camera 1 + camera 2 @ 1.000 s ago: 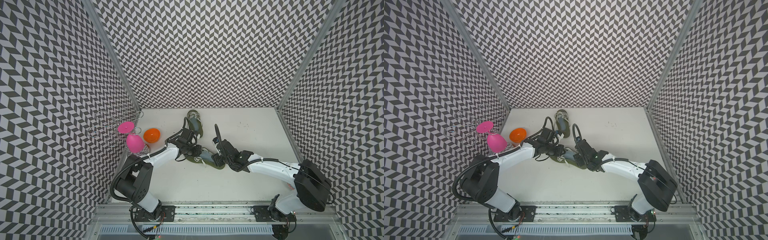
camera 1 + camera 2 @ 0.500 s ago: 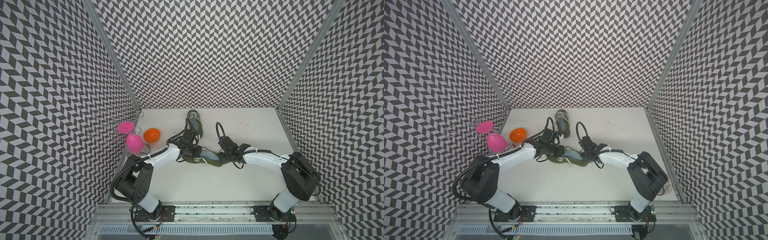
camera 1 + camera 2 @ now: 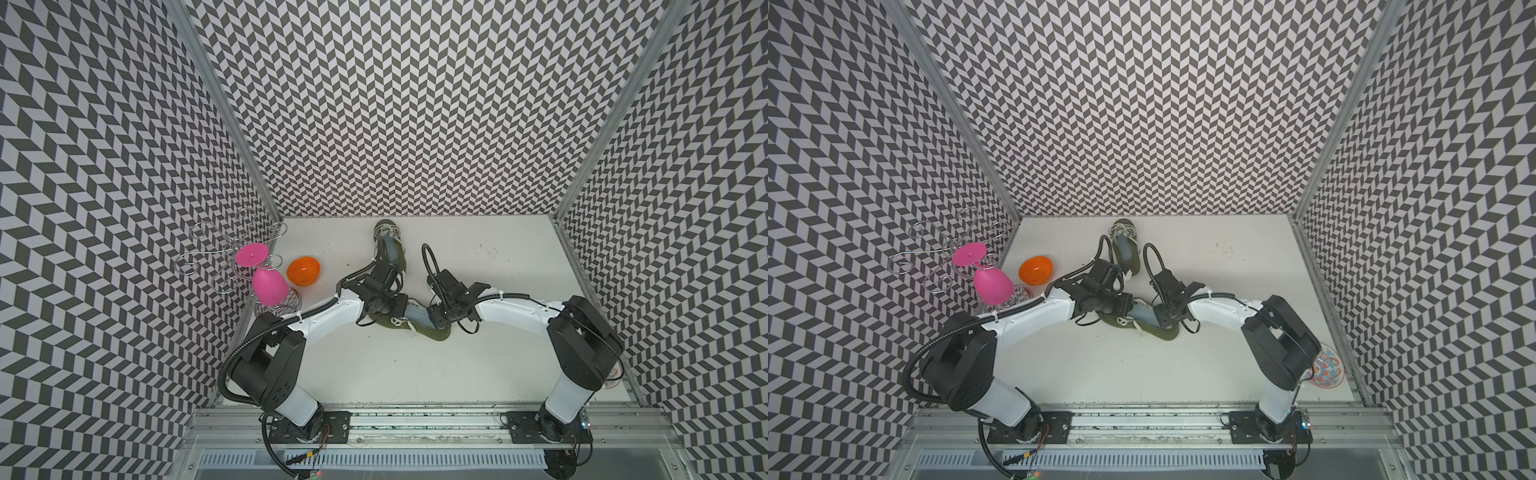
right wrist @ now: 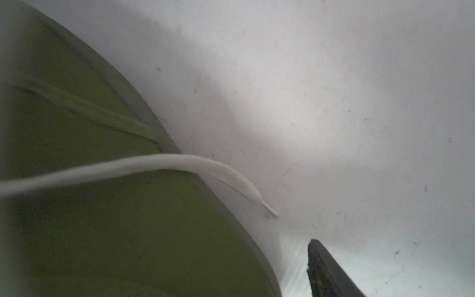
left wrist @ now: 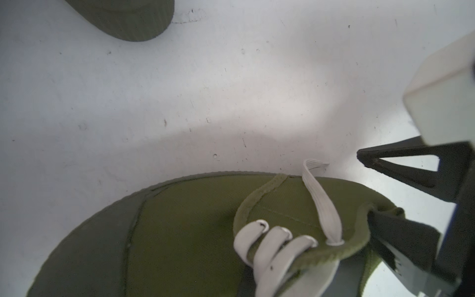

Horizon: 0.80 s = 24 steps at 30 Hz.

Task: Insert the insole into the shoe

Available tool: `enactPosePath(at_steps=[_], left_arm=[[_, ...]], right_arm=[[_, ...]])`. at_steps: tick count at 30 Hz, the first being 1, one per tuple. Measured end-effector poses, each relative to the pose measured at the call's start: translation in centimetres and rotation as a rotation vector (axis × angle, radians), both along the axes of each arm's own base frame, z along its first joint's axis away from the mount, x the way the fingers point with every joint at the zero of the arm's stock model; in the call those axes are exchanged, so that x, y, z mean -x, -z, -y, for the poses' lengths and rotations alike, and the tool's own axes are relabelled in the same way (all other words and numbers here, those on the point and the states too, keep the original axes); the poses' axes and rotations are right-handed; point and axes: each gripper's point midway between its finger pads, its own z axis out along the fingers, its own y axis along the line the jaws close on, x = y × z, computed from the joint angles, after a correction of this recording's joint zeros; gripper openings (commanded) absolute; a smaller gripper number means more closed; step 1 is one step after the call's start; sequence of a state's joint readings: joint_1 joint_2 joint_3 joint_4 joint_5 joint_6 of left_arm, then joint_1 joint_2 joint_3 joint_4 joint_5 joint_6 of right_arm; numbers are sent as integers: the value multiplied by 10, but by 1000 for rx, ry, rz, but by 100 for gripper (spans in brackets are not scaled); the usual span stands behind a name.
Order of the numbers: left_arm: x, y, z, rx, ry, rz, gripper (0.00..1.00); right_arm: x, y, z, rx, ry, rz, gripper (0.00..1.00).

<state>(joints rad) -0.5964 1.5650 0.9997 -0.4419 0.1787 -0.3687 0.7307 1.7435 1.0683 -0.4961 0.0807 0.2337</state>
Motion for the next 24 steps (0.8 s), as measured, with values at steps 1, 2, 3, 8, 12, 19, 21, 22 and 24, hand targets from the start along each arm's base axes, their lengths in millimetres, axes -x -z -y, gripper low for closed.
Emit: enactPosePath(at_steps=[1, 2, 3, 8, 12, 19, 21, 22, 24], left_arm=[[0, 0, 0, -6, -2, 3, 0], [0, 0, -1, -15, -6, 5, 0], [-1, 1, -3, -24, -10, 10, 0], [-5, 1, -10, -96, -42, 48, 0], [-8, -3, -10, -137, -52, 84, 0], [-14, -4, -19, -204, -109, 133, 0], [-13, -4, -19, -232, -117, 153, 0], [-13, -4, -20, -244, -121, 160, 0], [-13, -2, -21, -258, -131, 163, 0]], right_arm=[[0, 0, 3, 4, 4, 5, 57], [0, -1, 7, 11, 10, 11, 57], [0, -1, 11, 23, 15, 13, 57], [5, -3, 22, 50, 28, -1, 47], [7, -12, 19, 17, 20, -20, 39], [3, -39, 10, -118, 16, -34, 35], [3, -43, 10, -157, 17, -51, 35], [3, -44, 10, -174, 21, -59, 35], [5, -46, 11, -214, 26, -83, 35]])
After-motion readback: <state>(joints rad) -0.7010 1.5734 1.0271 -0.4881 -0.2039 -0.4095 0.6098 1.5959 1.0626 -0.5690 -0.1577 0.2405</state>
